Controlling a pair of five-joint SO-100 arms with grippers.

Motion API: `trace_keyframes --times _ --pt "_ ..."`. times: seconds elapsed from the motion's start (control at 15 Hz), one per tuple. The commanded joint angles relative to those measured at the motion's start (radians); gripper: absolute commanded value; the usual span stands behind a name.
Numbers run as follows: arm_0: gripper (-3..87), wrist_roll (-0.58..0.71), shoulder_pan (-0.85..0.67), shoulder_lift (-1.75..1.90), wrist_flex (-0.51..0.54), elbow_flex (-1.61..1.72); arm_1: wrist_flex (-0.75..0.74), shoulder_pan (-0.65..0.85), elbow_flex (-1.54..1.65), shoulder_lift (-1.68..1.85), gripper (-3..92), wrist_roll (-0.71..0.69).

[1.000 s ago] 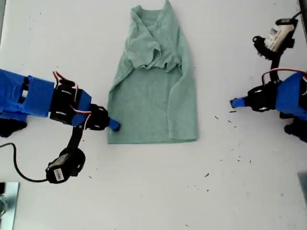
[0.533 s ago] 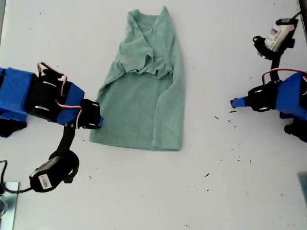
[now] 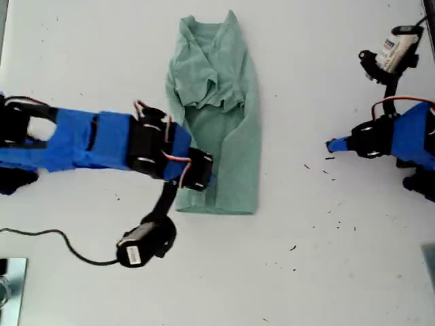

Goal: Fold t shirt

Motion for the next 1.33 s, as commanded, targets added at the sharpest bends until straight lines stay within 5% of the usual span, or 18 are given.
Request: trace_keyframes --times 0.0,0.2,0.67,0.8,1.0,1.07,1.27 --pt "0.6 0.046 0.006 -0.161 -0.061 -0.084 0.008 -0.008 0.041 0.017 2.4 0.008" --pt "35.2 0.089 0.005 -0.164 0.025 -0.078 0.009 -0.006 0.043 0.02 2.4 0.009" --pt "17.4 0.058 -0.026 0.738 0.184 0.249 0.009 0.005 0.043 0.02 2.4 0.008" --pt "16.6 -0.006 -0.025 0.997 0.02 0.744 0.009 0.005 0.043 0.018 2.4 0.009" --pt "4.5 -0.115 -0.044 1.536 -0.453 1.723 0.008 0.009 0.043 0.017 2.4 0.012" --pt "3.5 -0.135 -0.061 1.729 -0.511 1.951 0.008 0.009 0.044 0.017 2.4 0.012" --pt "1.7 -0.152 -0.1 2.18 -0.459 2.272 0.005 0.014 0.044 0.011 2.4 0.014"
